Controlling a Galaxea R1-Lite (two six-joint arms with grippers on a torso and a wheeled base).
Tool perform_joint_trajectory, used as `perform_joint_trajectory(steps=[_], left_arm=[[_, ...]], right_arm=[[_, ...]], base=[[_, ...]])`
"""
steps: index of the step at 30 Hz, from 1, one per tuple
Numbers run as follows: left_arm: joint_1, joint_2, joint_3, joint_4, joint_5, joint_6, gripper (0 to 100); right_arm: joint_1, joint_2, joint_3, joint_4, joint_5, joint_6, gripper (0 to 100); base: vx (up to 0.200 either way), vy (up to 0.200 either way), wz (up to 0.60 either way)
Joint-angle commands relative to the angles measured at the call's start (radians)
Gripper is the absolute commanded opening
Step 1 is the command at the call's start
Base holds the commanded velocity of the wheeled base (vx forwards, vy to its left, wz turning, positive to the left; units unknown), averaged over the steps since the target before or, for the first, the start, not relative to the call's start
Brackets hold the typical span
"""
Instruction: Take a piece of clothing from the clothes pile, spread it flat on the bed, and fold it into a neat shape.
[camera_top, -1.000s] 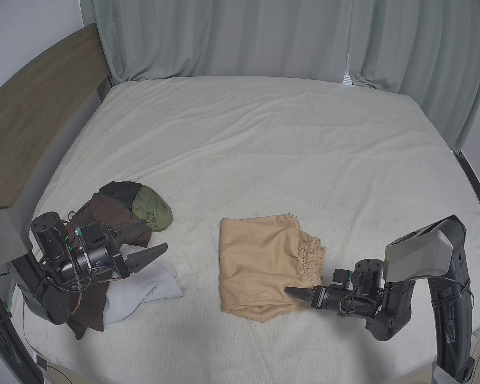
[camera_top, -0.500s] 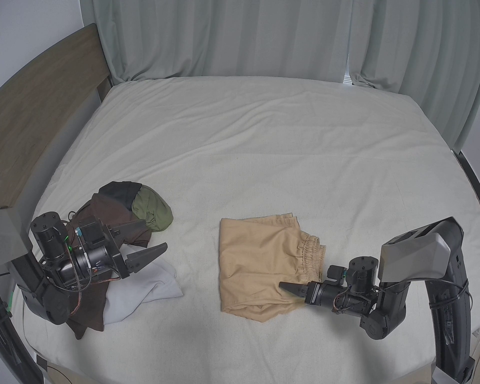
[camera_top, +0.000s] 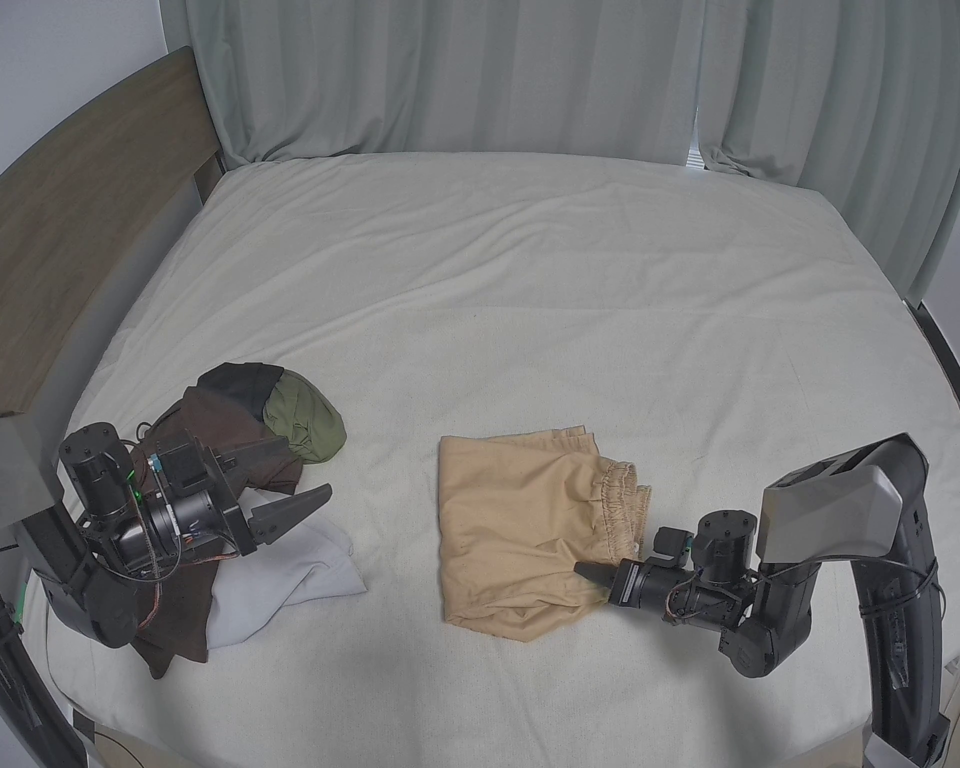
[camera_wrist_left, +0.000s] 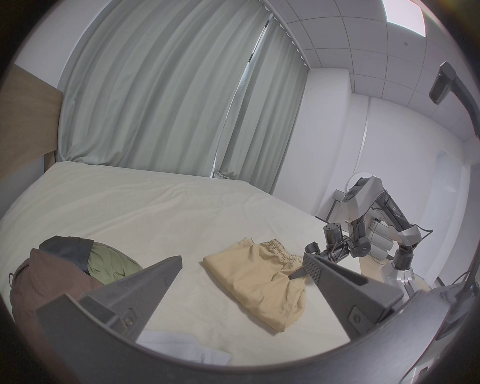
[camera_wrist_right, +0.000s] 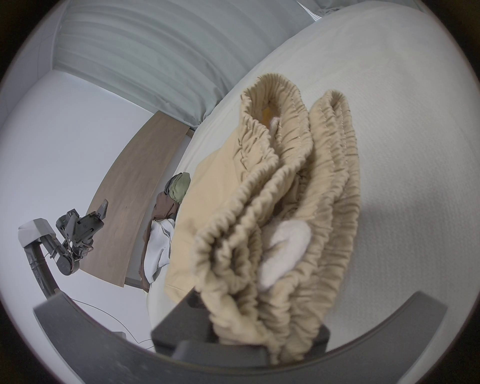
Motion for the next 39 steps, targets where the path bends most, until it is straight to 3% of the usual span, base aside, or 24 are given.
perform_joint_trajectory(steps=[1,6,11,20,39], left_arm=[[0.002,0.002,0.0,-0.001,-0.001,0.009,100],[-0.007,0.003,0.0,-0.001,-0.001,0.01,100],[-0.007,0.002,0.001,-0.001,-0.002,0.01,100],[-0.007,0.006,0.006,-0.001,-0.002,0.012,100],[-0.01,0.012,0.007,-0.001,-0.002,0.012,100]], right_arm=[[0.001,-0.049,-0.009,-0.003,0.0,0.002,0],[0.021,-0.1,-0.043,-0.001,0.017,0.013,0],[0.026,-0.12,-0.085,0.002,0.088,0.019,0],[0.026,-0.194,-0.089,0.003,0.158,0.022,0],[0.024,-0.273,-0.19,0.006,0.193,0.073,0]], base=[[0.0,0.0,0.0],[0.0,0.0,0.0],[0.0,0.0,0.0],[0.0,0.0,0.0],[0.0,0.0,0.0]])
